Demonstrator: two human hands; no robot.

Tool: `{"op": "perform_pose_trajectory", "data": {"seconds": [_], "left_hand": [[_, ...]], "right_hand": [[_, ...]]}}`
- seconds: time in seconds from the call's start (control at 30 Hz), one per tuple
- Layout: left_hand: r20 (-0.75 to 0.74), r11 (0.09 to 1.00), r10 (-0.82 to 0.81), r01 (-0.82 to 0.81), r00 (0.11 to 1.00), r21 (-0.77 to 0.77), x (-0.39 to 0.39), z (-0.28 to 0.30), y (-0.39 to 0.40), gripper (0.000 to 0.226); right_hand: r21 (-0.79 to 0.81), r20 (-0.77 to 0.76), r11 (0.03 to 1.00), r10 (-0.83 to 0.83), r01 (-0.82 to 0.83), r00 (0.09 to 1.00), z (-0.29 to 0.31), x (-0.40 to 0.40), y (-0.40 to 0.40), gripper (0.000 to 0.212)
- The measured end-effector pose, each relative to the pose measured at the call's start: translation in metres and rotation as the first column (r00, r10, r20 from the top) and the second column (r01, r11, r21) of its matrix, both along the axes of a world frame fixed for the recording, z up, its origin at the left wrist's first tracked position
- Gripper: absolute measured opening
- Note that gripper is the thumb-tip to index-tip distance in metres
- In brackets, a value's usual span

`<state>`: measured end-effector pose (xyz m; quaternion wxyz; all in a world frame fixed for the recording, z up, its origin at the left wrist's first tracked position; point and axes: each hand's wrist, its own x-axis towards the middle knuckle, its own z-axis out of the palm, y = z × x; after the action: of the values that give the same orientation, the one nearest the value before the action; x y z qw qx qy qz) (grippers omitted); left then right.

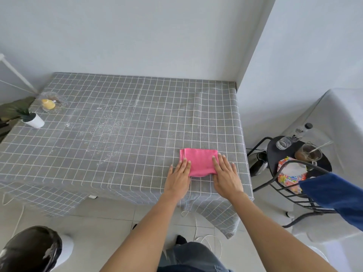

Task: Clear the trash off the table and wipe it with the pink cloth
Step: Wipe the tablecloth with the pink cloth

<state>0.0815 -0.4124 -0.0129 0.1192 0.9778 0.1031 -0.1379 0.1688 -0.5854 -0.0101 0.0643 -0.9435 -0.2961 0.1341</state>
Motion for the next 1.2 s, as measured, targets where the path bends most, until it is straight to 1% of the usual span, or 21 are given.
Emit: {"op": "perform_pose_trajectory", "data": {"seconds": [0.2,0.37,0.5,0.73,0.8,0.87,0.93,1.0,1.03,1.07,1.13,1.2], "left_hand": [[0.109,0.999,0.045,-0.046,0.993,0.011,0.015,0.034,0.032,0.054],[0.167,0.99,0.104,-0.117,0.981,0.073,0.012,0.06,0.075,0.054],[0.206,0.977,0.163,-0.187,0.965,0.098,-0.011,0.075,0.117,0.053],[0.199,0.929,0.311,-0.341,0.929,0.145,-0.067,0.086,0.196,0.05],[0.202,0.918,0.337,-0.368,0.92,0.144,-0.076,0.084,0.212,0.05],[0.21,0.924,0.326,-0.357,0.922,0.136,-0.078,0.084,0.218,0.05],[0.197,0.927,0.317,-0.347,0.928,0.141,-0.078,0.088,0.223,0.05],[0.192,0.914,0.369,-0.393,0.909,0.103,-0.096,0.079,0.324,0.049],[0.209,0.916,0.355,-0.384,0.911,0.117,-0.095,0.078,0.326,0.049],[0.194,0.921,0.342,-0.369,0.919,0.127,-0.093,0.08,0.331,0.048],[0.199,0.934,0.316,-0.341,0.928,0.105,-0.087,0.086,0.335,0.046],[0.215,0.933,0.33,-0.352,0.919,0.072,-0.078,0.086,0.36,0.044]], "right_hand": [[0.037,0.067,0.999,0.03,-0.032,0.997,0.037,0.018,0.033,0.057],[0.075,0.095,0.991,0.104,-0.111,0.99,0.065,0.024,0.079,0.058],[0.101,0.087,0.977,0.178,-0.187,0.98,0.077,0.014,0.126,0.057],[0.111,0.04,0.94,0.321,-0.323,0.946,0.085,-0.024,0.223,0.056],[0.112,0.009,0.939,0.326,-0.325,0.945,0.082,-0.03,0.244,0.056],[0.088,0.003,0.944,0.318,-0.317,0.948,0.08,-0.032,0.254,0.056],[0.09,-0.038,0.949,0.307,-0.303,0.951,0.079,-0.033,0.254,0.056],[0.111,-0.116,0.948,0.31,-0.297,0.944,0.068,-0.051,0.355,0.056],[0.099,-0.115,0.952,0.298,-0.288,0.948,0.072,-0.052,0.355,0.056],[0.09,-0.104,0.955,0.293,-0.284,0.951,0.074,-0.051,0.358,0.056],[0.073,-0.107,0.957,0.287,-0.28,0.952,0.075,-0.044,0.367,0.056],[0.071,-0.091,0.961,0.274,-0.268,0.958,0.074,-0.038,0.389,0.056]]}}
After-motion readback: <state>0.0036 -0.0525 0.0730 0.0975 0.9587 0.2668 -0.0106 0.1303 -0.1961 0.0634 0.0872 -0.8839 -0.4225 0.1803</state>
